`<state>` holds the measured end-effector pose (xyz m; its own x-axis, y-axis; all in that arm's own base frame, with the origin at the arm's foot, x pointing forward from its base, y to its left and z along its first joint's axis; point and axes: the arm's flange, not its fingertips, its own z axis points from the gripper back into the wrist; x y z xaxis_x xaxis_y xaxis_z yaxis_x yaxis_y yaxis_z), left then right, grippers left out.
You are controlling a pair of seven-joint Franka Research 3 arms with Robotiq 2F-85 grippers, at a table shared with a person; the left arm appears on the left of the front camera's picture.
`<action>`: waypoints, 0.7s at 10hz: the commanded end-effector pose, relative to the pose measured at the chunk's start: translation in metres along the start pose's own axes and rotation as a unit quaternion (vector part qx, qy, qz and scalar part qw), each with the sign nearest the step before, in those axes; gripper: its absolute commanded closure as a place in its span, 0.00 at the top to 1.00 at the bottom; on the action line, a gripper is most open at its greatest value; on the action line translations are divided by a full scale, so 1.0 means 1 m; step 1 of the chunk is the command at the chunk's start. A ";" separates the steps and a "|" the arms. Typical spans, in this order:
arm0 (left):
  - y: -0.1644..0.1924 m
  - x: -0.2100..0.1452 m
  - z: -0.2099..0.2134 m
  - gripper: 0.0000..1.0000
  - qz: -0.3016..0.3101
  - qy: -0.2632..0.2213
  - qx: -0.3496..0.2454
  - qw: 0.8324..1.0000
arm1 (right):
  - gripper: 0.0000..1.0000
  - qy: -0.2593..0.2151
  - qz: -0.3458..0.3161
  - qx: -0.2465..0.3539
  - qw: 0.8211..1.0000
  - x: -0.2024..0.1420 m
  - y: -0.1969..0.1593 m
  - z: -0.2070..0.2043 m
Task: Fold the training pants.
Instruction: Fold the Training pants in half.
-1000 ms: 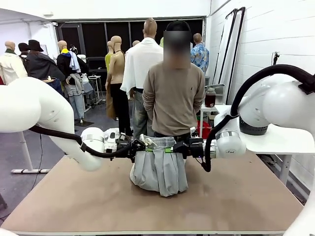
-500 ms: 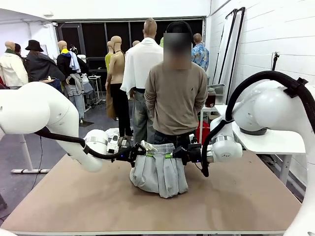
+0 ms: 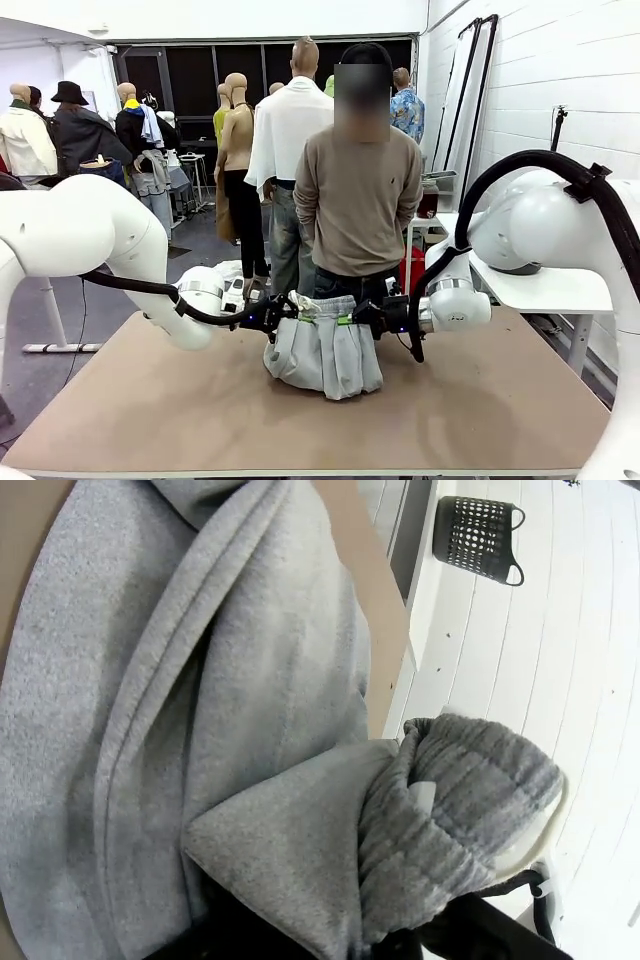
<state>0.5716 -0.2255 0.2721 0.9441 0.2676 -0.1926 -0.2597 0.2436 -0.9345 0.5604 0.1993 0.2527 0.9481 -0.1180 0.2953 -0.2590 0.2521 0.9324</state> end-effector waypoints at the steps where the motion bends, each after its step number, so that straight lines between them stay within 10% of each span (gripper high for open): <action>1: 0.006 0.027 0.018 0.00 0.027 -0.035 0.030 0.999 | 0.00 -0.016 -0.017 -0.039 0.999 0.016 -0.015 0.019; 7: 0.011 0.031 0.021 0.00 0.047 -0.045 0.046 0.997 | 0.00 -0.013 -0.033 -0.069 0.997 0.017 -0.023 0.016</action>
<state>0.5784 -0.2238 0.2616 0.9221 0.2990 -0.2456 -0.3253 0.2556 -0.9104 0.5676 0.2027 0.2434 0.9576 -0.1329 0.2555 -0.2067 0.3002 0.9312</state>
